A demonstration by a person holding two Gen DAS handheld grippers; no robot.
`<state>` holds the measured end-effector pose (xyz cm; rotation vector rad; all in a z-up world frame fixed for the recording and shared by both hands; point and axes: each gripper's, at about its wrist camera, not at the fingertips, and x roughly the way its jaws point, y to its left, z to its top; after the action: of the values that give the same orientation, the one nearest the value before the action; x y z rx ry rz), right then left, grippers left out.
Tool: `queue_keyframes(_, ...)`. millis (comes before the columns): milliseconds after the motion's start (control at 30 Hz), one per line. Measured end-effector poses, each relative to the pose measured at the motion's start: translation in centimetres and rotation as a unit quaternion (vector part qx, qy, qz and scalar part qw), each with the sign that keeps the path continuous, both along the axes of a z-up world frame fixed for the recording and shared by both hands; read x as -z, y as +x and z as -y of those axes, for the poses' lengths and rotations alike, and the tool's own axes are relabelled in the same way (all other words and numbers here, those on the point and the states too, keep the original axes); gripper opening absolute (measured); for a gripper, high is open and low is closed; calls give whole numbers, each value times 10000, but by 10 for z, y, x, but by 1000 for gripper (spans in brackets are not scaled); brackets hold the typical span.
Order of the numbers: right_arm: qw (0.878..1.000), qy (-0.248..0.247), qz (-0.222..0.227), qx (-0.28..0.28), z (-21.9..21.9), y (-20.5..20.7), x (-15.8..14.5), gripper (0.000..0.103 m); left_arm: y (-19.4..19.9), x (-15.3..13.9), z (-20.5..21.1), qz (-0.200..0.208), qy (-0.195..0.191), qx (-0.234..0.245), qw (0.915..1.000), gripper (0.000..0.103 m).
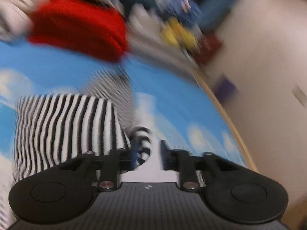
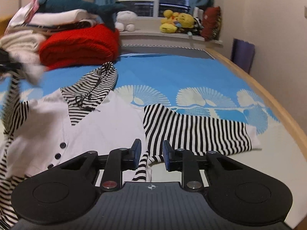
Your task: Fold small clothes
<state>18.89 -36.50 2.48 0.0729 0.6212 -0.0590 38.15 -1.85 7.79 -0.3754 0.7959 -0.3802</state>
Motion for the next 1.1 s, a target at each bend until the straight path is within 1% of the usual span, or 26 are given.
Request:
queue_keyframes(33,9999,81,-29,53,2,0,1,25,-5,2,11,-111,96,12,9999,33)
queue_keyframes(67,9997,183,-62,120,3,-2,2,26,-11,2,16,-139,109,10,9998,33)
queue_keyframes(100,9995,269,-98,163,5,-2,3,29,-20,0,13,-107,68,-22,9999,33)
queue_keyframes(133,9991,364,-136,197,6,-3,4,32,-28,-3,8,-78,107,-114,9998,33)
queue_keyframes(167,9986,457,-171,219,8,-4,5,32,-34,-8,2,-47,237,-245,9994,33)
queue_keyframes(200,9981,542,-190,227,8,-4,6,32,-40,-13,-7,-43,474,-416,9980,33)
queue_keyframes(267,9968,732,-217,227,10,-4,8,32,-49,-20,-22,-151,969,-808,9919,34)
queue_keyframes(300,9959,839,-235,244,11,-3,9,32,-52,-22,-35,-255,1191,-1082,9866,34)
queue_keyframes(333,9948,947,-248,278,11,-1,11,32,-55,-21,-44,-296,1254,-1276,9834,34)
queue_keyframes(367,9934,1067,-261,324,12,2,13,32,-54,-21,-56,-302,1237,-1434,9814,34)
queue_keyframes(433,9897,1330,-325,412,15,12,18,32,-56,-13,-77,-207,1193,-1678,9784,36)
queue_keyframes(500,9860,1553,-331,515,16,25,22,31,-56,3,-92,-154,1395,-1900,9717,36)
queue_keyframes(533,9849,1608,-344,541,15,34,26,31,-53,14,-98,-312,1577,-1944,9677,36)
queue_keyframes(567,9839,1653,-394,561,14,46,30,31,-46,20,-104,-546,1646,-1986,9646,36)
queue_keyframes(633,9804,1793,-580,573,12,71,43,32,-38,23,-117,-671,1464,-2038,9657,36)
queue_keyframes(767,9622,2349,-1259,551,8,122,85,32,-26,32,-125,-751,1614,-2006,9634,36)
queue_keyframes(867,9503,2387,-1754,960,8,148,119,32,-17,40,-131,-931,1520,-2034,9627,36)
queue_keyframes(933,9432,2482,-1873,1169,10,159,133,32,-16,46,-137,-1060,1455,-2053,9620,36)
queue_keyframes(967,9428,2532,-1819,1182,10,163,135,32,-18,48,-141,-1108,1450,-2056,9615,36)
queue_keyframes(1067,9498,2405,-1673,1098,1,173,132,32,-13,52,-145,-1236,1498,-2069,9589,36)
queue_keyframes(1100,9520,2359,-1645,1051,-2,174,132,28,-12,54,-145,-1258,1499,-2065,9587,36)
